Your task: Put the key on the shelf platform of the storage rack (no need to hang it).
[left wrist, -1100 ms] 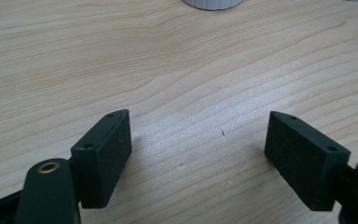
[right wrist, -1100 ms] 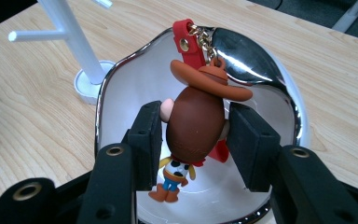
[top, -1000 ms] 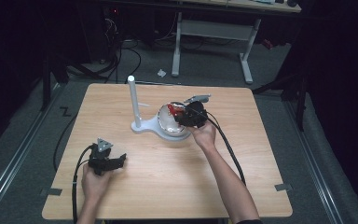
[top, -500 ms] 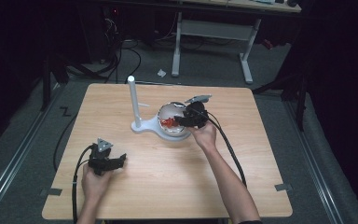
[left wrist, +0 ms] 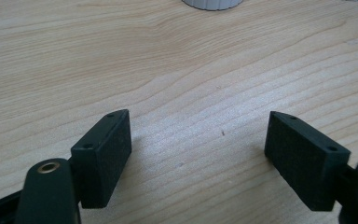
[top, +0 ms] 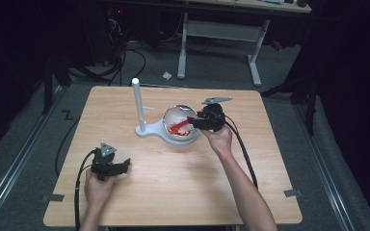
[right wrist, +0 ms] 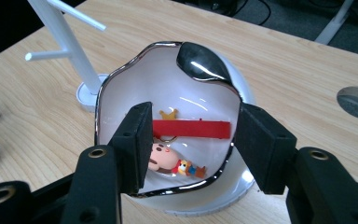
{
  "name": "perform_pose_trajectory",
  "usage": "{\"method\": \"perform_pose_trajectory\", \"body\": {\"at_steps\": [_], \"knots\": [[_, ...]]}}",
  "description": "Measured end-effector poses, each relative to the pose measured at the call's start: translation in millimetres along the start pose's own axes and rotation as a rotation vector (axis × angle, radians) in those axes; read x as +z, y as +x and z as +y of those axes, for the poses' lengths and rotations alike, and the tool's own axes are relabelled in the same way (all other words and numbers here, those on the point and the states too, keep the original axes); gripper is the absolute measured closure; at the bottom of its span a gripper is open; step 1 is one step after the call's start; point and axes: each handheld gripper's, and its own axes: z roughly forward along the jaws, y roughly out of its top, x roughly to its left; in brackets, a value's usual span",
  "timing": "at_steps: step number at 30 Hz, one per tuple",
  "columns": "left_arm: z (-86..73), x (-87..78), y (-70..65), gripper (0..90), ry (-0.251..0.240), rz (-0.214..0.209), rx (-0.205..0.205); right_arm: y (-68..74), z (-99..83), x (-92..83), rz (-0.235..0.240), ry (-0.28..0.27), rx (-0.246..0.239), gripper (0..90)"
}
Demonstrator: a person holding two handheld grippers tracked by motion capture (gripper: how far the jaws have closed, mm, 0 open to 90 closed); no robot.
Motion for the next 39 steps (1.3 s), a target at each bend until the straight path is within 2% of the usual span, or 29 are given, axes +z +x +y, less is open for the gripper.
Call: {"method": "perform_pose_trajectory", "body": {"at_steps": [6, 15, 31, 39], "knots": [[0.0, 0.0, 0.0, 23.3, 0.000, 0.000, 0.000, -4.2, -1.6, -11.4, -0.007, -0.027, 0.003, 47.9], [0.1, 0.0, 0.0, 23.3, 0.000, 0.000, 0.000, -17.0, -8.6, -29.9, -0.007, -0.053, 0.038, 47.8], [0.1, 0.0, 0.1, 23.4, 0.000, 0.000, 0.000, -24.5, -13.9, -56.4, -0.017, -0.087, 0.031, 49.1], [0.1, 0.0, 0.1, 23.4, 0.000, 0.000, 0.000, -32.7, -23.1, -67.6, -0.022, -0.103, 0.057, 49.4]]}}
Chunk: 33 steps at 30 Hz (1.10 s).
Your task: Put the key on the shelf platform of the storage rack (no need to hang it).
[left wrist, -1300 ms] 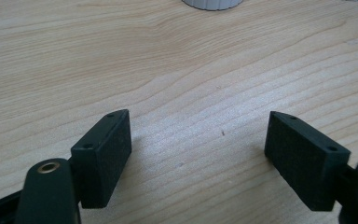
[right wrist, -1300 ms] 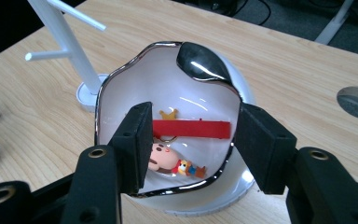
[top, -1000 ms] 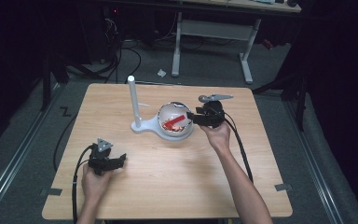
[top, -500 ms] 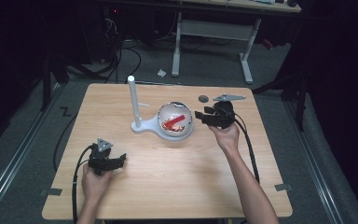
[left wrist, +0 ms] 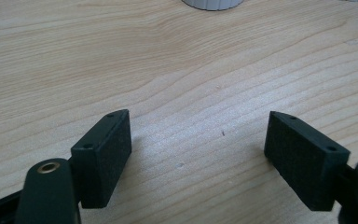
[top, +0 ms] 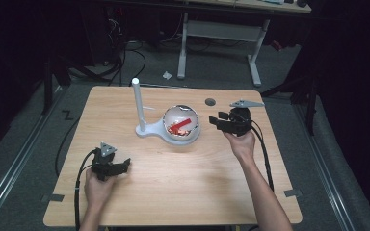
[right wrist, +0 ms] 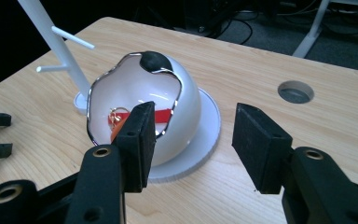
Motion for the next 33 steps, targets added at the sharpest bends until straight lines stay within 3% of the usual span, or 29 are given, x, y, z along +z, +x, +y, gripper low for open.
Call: {"method": "perform_pose_trajectory", "body": {"at_steps": [21, 33], "knots": [[0.0, 0.0, 0.0, 23.3, -0.001, 0.000, 0.000, -13.9, -12.6, -31.3, -0.024, -0.020, 0.025, 49.3], [0.0, 0.0, 0.0, 23.3, 0.000, 0.000, 0.000, -15.7, -15.8, -47.6, -0.040, -0.027, 0.010, 49.0]]}}
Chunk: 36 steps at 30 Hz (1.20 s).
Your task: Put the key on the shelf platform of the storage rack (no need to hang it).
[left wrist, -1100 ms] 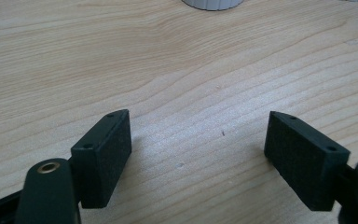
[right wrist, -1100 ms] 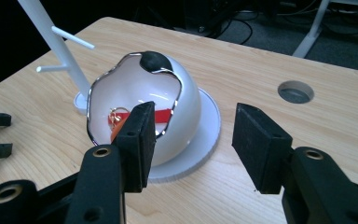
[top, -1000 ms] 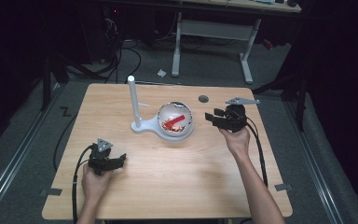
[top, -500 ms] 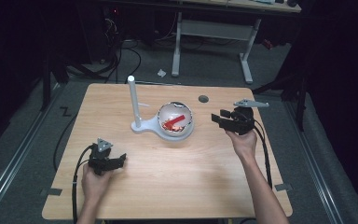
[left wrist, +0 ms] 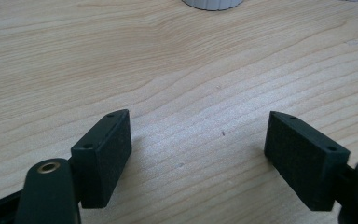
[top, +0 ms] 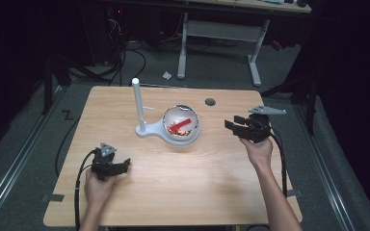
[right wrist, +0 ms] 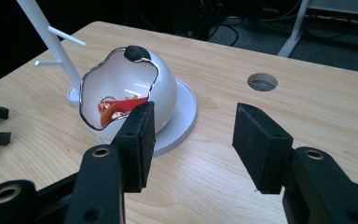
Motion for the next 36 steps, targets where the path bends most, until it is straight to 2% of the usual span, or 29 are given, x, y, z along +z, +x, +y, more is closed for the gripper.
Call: {"method": "perform_pose_trajectory", "body": {"at_steps": [4, 6, 11, 18, 36], "knots": [[0.0, 0.0, 0.1, 23.3, 0.000, 0.000, 0.000, -0.9, -0.9, -6.2, -0.006, -0.009, -0.002, 48.8], [0.0, 0.0, 0.0, 23.4, -0.001, 0.000, 0.000, -2.4, -2.8, -9.2, 0.000, -0.023, 0.011, 48.8], [0.0, 0.0, 0.0, 23.3, 0.000, 0.000, 0.000, -5.8, -9.8, -13.4, -0.007, -0.014, 0.019, 48.7], [0.0, 0.0, 0.0, 23.3, 0.000, 0.000, 0.000, -4.4, -11.5, -23.8, -0.014, -0.021, 0.003, 48.7], [0.0, 0.0, -0.1, 23.4, 0.000, 0.000, 0.000, -13.9, -35.9, -43.2, -0.028, -0.043, 0.039, 48.7]]}}
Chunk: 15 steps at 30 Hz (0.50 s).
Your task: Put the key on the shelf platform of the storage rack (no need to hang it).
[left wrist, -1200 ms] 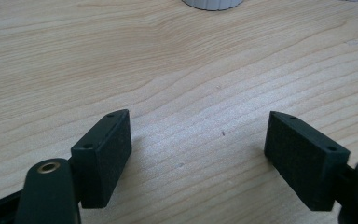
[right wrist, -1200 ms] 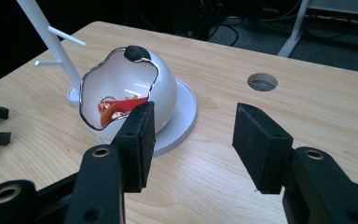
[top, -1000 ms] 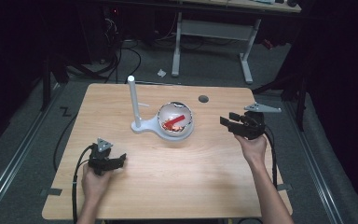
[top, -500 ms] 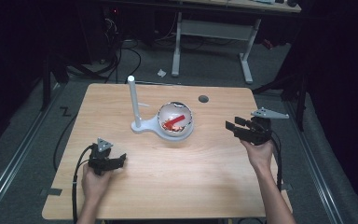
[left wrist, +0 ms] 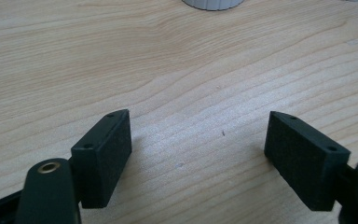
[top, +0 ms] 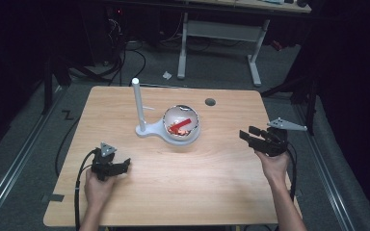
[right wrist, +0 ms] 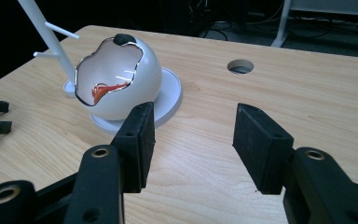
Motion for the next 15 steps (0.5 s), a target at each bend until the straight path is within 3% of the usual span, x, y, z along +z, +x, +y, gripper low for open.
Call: {"method": "perform_pose_trajectory", "body": {"at_steps": [15], "knots": [[0.0, 0.0, -0.1, 23.3, 0.000, 0.001, 0.000, 0.3, -27.4, 3.1, 0.018, 0.009, 0.040, 48.6]]}}
